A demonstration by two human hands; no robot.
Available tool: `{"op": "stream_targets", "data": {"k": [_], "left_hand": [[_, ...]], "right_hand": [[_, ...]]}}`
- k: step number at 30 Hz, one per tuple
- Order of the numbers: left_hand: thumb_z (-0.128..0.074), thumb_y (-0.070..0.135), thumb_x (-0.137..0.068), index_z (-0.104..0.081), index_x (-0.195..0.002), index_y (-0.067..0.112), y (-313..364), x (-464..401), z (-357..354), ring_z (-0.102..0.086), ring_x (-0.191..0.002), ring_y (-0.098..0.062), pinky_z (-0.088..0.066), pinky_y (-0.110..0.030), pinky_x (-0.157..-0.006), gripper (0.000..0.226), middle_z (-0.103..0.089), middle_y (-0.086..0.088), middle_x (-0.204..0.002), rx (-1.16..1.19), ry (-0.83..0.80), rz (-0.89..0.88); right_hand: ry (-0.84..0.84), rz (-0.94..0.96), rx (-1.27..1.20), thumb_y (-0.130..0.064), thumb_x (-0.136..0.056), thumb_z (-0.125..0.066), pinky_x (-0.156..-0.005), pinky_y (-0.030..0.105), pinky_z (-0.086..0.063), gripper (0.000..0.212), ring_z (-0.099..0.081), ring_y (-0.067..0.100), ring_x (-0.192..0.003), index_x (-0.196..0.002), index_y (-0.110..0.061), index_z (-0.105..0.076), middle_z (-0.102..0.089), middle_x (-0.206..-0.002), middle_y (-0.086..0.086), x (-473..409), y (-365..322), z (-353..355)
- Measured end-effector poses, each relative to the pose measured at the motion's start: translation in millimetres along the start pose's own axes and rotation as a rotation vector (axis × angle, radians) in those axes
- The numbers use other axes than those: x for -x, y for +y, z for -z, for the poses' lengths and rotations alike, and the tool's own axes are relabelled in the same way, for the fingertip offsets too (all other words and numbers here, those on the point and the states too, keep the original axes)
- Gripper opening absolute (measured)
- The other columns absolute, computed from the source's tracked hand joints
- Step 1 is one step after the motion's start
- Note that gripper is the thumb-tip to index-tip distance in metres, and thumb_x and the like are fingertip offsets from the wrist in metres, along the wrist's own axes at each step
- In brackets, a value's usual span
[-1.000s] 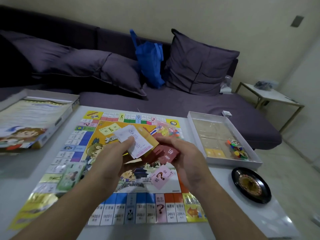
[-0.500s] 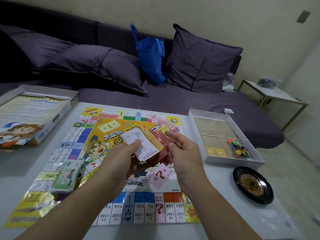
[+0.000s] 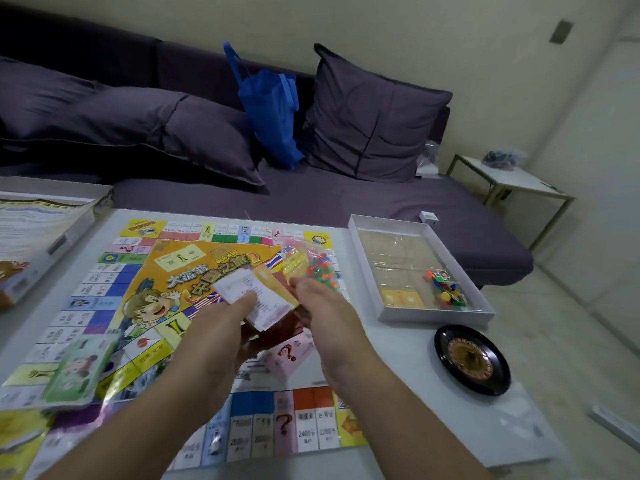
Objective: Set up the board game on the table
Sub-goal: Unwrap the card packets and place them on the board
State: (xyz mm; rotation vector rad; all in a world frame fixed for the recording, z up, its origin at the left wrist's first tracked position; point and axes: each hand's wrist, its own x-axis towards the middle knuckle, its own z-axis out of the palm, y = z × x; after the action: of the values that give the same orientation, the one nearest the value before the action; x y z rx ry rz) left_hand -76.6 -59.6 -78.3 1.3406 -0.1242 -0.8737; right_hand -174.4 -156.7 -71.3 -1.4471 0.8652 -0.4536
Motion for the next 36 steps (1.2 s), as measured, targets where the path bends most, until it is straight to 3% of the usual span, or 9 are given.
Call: {"op": "stream_targets", "data": {"k": [4,6,8,11,15,19,24,32,36], "left_hand": [[-0.058,0.018,-0.106,-0.067,-0.118,-0.003,-3,-4,-10,-0.074,-0.102,-0.041,-0.059,-0.053,-0.093,0.026,-0.078,-0.021,-0.105,0.056,-0.049,0.046],[-0.059,0.018,-0.105,-0.067,-0.117,-0.003,-5,-6,-17,-0.073,-0.105,-0.044,-0.056,-0.056,-0.099,0.025,-0.077,-0.024,-0.109,0.076,-0.08,0.058],[-0.059,0.017,-0.105,-0.066,-0.117,-0.005,-8,-11,-24,-0.073,-0.105,-0.045,-0.057,-0.056,-0.097,0.027,-0.076,-0.026,-0.11,0.1,-0.096,0.073],[-0.06,0.018,-0.104,-0.067,-0.116,-0.006,-13,-17,-31,-0.075,-0.102,-0.043,-0.061,-0.05,-0.086,0.027,-0.077,-0.025,-0.107,0.106,-0.113,0.094],[-0.062,0.016,-0.103,-0.065,-0.116,-0.007,-17,-21,-36,-0.077,-0.097,-0.041,-0.064,-0.045,-0.076,0.027,-0.077,-0.025,-0.105,0.113,-0.115,0.121],[-0.063,0.014,-0.102,-0.063,-0.118,-0.006,-21,-24,-38,-0.074,-0.103,-0.043,-0.059,-0.055,-0.091,0.026,-0.077,-0.024,-0.105,0.132,-0.069,0.13],[-0.065,0.014,-0.101,-0.062,-0.121,-0.005,-25,-24,-39,-0.073,-0.105,-0.042,-0.06,-0.051,-0.083,0.028,-0.078,-0.022,-0.099,0.124,-0.041,0.131],[-0.065,0.015,-0.101,-0.064,-0.118,-0.002,-28,-25,-39,-0.073,-0.106,-0.04,-0.062,-0.048,-0.075,0.025,-0.077,-0.023,-0.105,0.118,-0.034,0.154],[-0.065,0.016,-0.101,-0.064,-0.119,-0.001,-29,-26,-37,-0.074,-0.103,-0.039,-0.061,-0.052,-0.082,0.025,-0.078,-0.021,-0.102,0.115,-0.036,0.146]], "right_hand": [[0.275,0.115,0.294,-0.001,-0.099,-0.054,-0.076,0.021,-0.05,0.031,-0.064,0.009,-0.104,-0.119,-0.022,-0.065,-0.069,-0.114,-0.008,-28,-10,59],[0.382,0.077,0.49,0.001,-0.098,-0.053,-0.066,0.02,-0.045,0.032,-0.06,0.007,-0.097,-0.118,-0.022,-0.062,-0.065,-0.112,-0.008,-44,-11,96],[0.433,0.03,0.72,0.003,-0.096,-0.053,-0.072,0.027,-0.048,0.032,-0.062,0.016,-0.1,-0.116,-0.02,-0.063,-0.065,-0.11,-0.002,-65,-5,135],[0.336,-0.053,1.016,0.0,-0.092,-0.051,-0.093,0.036,-0.053,0.033,-0.063,0.025,-0.109,-0.115,-0.017,-0.068,-0.068,-0.115,0.003,-91,7,181],[0.144,-0.045,1.214,-0.006,-0.093,-0.054,-0.094,0.033,-0.051,0.032,-0.061,0.022,-0.108,-0.115,-0.021,-0.071,-0.068,-0.116,-0.001,-108,12,206],[0.067,-0.001,1.244,-0.002,-0.09,-0.051,-0.097,0.032,-0.051,0.043,-0.06,0.021,-0.111,-0.118,-0.028,-0.072,-0.066,-0.12,-0.004,-121,17,213],[0.031,0.04,1.269,-0.004,-0.088,-0.052,-0.098,0.032,-0.049,0.041,-0.059,0.02,-0.111,-0.116,-0.025,-0.072,-0.066,-0.12,-0.004,-128,19,220],[-0.046,0.047,1.36,-0.015,-0.092,-0.053,-0.091,0.039,-0.051,0.02,-0.059,0.02,-0.101,-0.093,-0.029,-0.067,-0.066,-0.105,-0.005,-131,16,224],[-0.152,-0.008,1.308,-0.023,-0.099,-0.058,-0.105,0.041,-0.048,0.022,-0.059,0.025,-0.115,-0.113,-0.016,-0.073,-0.068,-0.12,0.003,-133,16,224]]}}
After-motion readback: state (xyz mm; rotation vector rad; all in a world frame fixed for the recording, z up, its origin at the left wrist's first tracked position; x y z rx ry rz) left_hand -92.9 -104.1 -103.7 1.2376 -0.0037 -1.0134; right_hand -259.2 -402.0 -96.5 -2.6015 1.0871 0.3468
